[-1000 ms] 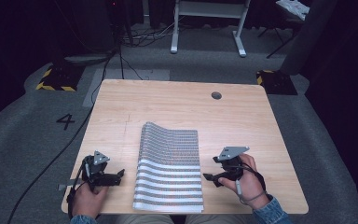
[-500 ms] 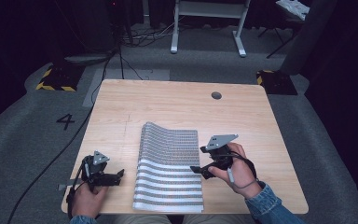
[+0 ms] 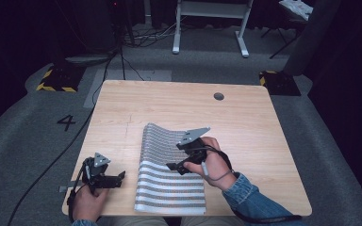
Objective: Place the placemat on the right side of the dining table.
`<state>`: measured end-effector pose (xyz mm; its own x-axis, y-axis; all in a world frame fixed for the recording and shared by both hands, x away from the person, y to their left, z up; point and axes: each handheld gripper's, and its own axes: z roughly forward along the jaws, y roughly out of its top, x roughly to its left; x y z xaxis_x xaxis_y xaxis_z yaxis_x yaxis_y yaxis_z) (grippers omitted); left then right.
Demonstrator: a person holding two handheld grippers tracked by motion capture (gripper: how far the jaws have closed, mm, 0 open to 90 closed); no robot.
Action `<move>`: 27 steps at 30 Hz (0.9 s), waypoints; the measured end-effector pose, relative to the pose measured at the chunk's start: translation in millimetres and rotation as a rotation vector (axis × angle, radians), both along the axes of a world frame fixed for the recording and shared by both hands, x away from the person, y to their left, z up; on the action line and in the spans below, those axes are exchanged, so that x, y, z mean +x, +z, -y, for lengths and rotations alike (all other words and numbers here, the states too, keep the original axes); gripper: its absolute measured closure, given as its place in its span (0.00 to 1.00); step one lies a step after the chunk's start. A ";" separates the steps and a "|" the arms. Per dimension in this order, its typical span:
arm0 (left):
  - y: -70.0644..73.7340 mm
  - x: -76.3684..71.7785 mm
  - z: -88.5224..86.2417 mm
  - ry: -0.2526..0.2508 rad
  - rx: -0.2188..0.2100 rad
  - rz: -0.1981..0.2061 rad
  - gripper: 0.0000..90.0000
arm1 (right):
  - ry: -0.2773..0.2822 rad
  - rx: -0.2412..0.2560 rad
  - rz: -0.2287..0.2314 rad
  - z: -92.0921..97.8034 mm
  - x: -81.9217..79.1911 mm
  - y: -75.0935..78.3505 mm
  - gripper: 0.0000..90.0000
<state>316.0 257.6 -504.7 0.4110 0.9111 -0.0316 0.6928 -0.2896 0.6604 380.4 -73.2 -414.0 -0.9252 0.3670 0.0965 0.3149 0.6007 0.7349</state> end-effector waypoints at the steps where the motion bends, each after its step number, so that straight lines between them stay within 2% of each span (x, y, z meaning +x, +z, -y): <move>1: -0.1 0.0 0.0 -0.001 -0.002 0.001 0.01 | -0.003 -0.004 -0.001 -5.9 1.1 -1.0 0.18; 5: -0.1 0.0 0.0 0.000 -0.002 0.001 0.01 | -0.047 0.013 -0.028 -28.2 5.2 -8.1 0.18; 8: 0.0 0.0 -0.1 -0.001 -0.002 0.000 0.01 | -0.041 0.006 -0.022 -37.4 6.7 -10.9 0.18; 9: 0.0 0.1 -0.1 0.000 -0.002 0.000 0.01 | -0.055 -0.001 -0.054 -47.1 6.4 -13.5 0.18; 10: 0.2 0.2 -0.1 0.000 0.000 -0.002 0.01 | -0.055 -0.001 -0.054 -47.1 6.4 -13.5 0.18; 11: 0.0 0.7 0.0 -0.001 -0.002 -0.003 0.01 | -0.036 -0.011 -0.047 -56.6 9.5 -17.6 0.18; 13: 0.0 1.2 -0.1 -0.003 -0.004 -0.004 0.01 | -0.043 -0.042 -0.050 -65.9 10.7 -20.4 0.18; 14: 0.0 1.2 -0.1 -0.003 -0.004 -0.004 0.00 | -0.043 -0.042 -0.050 -65.9 10.7 -20.4 0.18; 15: 0.0 1.4 -0.1 -0.003 -0.004 -0.004 0.00 | -0.034 -0.051 -0.032 -75.2 13.1 -22.9 0.19; 17: 0.0 1.4 -0.1 -0.004 -0.003 -0.004 0.00 | -0.048 -0.059 -0.031 -83.8 13.3 -24.3 0.19; 23: 0.0 1.7 -0.2 -0.007 -0.004 -0.004 0.00 | -0.069 -0.097 -0.036 -97.0 18.6 -31.2 0.19; 24: 0.0 1.7 -0.2 -0.007 -0.003 -0.004 0.00 | -0.067 -0.100 -0.061 -99.7 19.8 -34.2 0.21; 26: 0.0 1.7 -0.1 -0.005 -0.006 -0.004 0.00 | -0.072 -0.112 -0.064 -100.2 20.2 -35.3 0.21; 27: 0.0 1.7 -0.2 -0.007 -0.004 -0.004 0.00 | -0.078 -0.116 -0.052 -101.1 21.8 -38.0 0.20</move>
